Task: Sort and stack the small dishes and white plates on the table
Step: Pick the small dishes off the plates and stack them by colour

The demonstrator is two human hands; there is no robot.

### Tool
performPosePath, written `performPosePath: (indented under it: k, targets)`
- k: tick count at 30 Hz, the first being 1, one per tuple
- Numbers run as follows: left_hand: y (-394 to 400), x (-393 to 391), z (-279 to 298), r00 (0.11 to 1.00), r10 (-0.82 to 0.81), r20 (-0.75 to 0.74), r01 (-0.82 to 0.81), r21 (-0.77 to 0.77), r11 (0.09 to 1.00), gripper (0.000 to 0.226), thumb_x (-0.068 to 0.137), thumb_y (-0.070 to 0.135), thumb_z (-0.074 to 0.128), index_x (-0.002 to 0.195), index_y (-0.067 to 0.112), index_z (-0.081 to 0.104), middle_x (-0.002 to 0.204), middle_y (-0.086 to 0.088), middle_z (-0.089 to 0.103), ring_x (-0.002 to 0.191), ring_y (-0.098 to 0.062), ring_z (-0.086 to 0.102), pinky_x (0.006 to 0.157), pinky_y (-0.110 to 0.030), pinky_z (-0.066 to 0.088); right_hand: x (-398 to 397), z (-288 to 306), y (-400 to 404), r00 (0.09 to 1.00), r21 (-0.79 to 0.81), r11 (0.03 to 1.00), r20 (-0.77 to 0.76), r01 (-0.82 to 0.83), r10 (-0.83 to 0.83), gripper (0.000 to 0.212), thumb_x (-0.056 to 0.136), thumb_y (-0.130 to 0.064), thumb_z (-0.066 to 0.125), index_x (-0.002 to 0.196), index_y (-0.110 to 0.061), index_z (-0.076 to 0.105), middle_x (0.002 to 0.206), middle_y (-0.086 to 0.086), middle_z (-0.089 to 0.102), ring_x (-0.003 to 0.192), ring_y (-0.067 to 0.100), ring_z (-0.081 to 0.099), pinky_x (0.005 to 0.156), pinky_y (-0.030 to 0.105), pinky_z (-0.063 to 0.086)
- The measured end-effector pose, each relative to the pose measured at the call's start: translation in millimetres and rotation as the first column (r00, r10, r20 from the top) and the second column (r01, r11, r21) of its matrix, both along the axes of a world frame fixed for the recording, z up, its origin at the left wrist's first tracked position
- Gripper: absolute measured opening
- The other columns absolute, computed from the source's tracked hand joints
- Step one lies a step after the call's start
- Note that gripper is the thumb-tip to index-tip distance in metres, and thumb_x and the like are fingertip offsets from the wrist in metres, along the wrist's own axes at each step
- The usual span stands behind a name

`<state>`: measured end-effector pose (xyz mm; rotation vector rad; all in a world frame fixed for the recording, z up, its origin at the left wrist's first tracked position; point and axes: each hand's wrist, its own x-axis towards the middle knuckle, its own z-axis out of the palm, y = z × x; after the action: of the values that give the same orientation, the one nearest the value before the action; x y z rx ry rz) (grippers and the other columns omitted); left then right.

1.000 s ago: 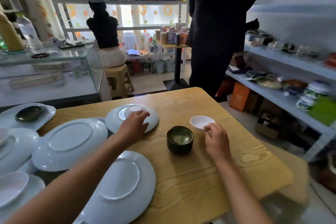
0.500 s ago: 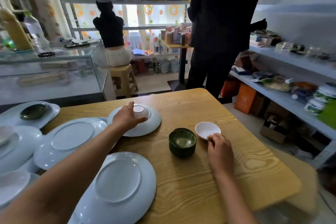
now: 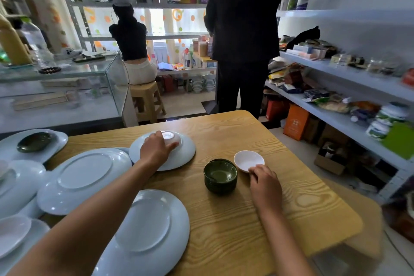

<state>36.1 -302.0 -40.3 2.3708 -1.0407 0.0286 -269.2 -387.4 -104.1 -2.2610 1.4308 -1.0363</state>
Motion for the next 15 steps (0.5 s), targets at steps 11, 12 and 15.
performPosePath:
  k: [11, 12, 15]
  targets:
    - [28, -87, 60, -0.107, -0.430, -0.896, -0.316, -0.380, 0.870, 0.061, 0.088, 0.055, 0.057, 0.131, 0.017, 0.040, 0.124, -0.028, 0.053, 0.109, -0.041, 0.059, 0.088, -0.051, 0.051, -2, 5, 10, 0.994, 0.032, 0.999, 0.103, 0.025, -0.028, 0.031, 0.091, -0.003, 0.054, 0.119, -0.009, 0.067, 0.124, 0.008, 0.063, 0.113, 0.023, 0.059, 0.088, 0.028, 0.046]
    - [36, -94, 65, -0.183, -0.470, -0.863, -0.322, -0.400, 0.858, 0.057, 0.090, 0.055, 0.054, 0.129, 0.016, 0.042, 0.122, -0.029, 0.054, 0.109, -0.043, 0.060, 0.091, -0.053, 0.049, -4, 10, 14, 0.985, 0.034, 0.998, 0.164, 0.052, -0.057, 0.029, 0.092, -0.005, 0.055, 0.118, -0.008, 0.067, 0.121, 0.007, 0.064, 0.110, 0.023, 0.061, 0.084, 0.025, 0.045]
    - [56, -117, 69, -0.214, -0.540, -0.814, -0.298, -0.472, 0.830, 0.051, 0.093, 0.056, 0.048, 0.124, 0.016, 0.047, 0.120, -0.028, 0.059, 0.108, -0.042, 0.062, 0.100, -0.055, 0.043, -10, 29, 37, 0.891, 0.065, 0.985, 0.420, 0.159, -0.172, 0.026, 0.094, -0.009, 0.053, 0.117, -0.009, 0.066, 0.110, 0.004, 0.067, 0.100, 0.021, 0.064, 0.079, 0.026, 0.047]
